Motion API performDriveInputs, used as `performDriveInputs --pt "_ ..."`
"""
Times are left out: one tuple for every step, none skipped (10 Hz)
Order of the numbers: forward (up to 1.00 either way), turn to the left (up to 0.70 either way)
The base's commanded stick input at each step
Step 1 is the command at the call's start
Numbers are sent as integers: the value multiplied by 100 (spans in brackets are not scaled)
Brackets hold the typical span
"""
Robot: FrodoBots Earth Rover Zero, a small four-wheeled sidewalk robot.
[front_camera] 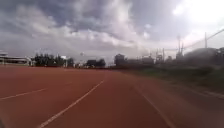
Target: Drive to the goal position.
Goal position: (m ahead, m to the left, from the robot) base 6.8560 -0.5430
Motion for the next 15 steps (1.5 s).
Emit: performDriveInputs --pt "70 0" --pt "70 0" --pt "70 0" --pt "70 0" --pt "70 0" --pt "70 0" --pt "70 0" --pt "70 0" --pt "70 0" --pt "70 0" --pt "70 0" --pt "70 0" --pt "70 0" --pt "70 0" --pt "70 0"
